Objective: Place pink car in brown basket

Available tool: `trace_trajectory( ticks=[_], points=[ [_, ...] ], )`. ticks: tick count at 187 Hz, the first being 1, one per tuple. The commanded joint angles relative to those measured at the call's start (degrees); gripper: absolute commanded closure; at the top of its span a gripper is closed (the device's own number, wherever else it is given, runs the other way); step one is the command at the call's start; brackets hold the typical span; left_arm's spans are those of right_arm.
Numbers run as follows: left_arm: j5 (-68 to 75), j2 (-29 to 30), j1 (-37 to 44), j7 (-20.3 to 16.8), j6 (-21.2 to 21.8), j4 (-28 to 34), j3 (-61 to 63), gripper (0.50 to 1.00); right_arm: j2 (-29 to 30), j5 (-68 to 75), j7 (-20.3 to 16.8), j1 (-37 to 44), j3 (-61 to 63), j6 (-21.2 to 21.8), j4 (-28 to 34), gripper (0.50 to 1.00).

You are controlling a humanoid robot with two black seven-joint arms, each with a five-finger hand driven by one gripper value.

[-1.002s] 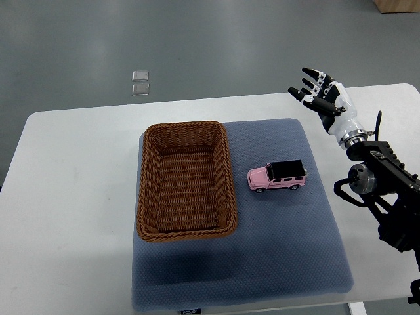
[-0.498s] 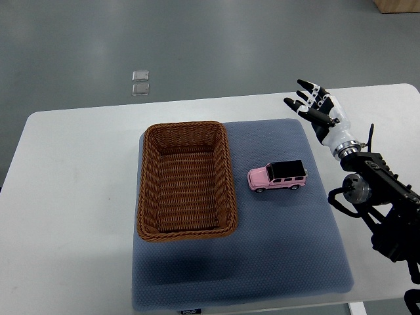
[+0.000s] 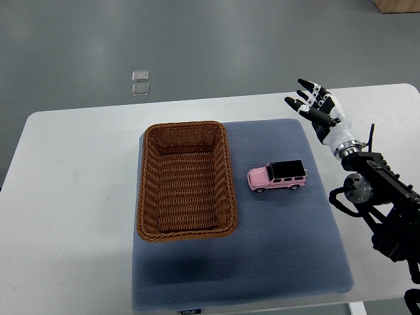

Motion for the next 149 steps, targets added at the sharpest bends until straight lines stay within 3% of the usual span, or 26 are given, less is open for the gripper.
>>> trace_trajectory(
  ticks=[1, 89, 123, 149],
  points=[
    [0.0, 0.0, 0.01, 0.0, -0.01, -0.07, 0.0, 0.5, -0.08, -0.15, 0.09, 0.03, 0.0, 0.0, 0.0, 0.579],
    [0.0, 0.0, 0.02, 0.0, -0.01, 0.1, 0.0, 0.5, -0.69, -1.12, 0.35, 0.12, -0.79, 0.79, 0.35, 0.579],
    [0.0, 0.0, 0.02, 0.0, 0.08, 0.01, 0.09, 0.5, -3.59, -8.33, 0.97, 0.56, -1.76, 5.53, 0.35, 0.581],
    [0.0, 0.0, 0.02, 0.0, -0.01, 0.1, 0.18, 0.5, -8.6, -17.38, 4.39, 1.0, -4.92, 10.19, 1.15, 0.581]
  ],
)
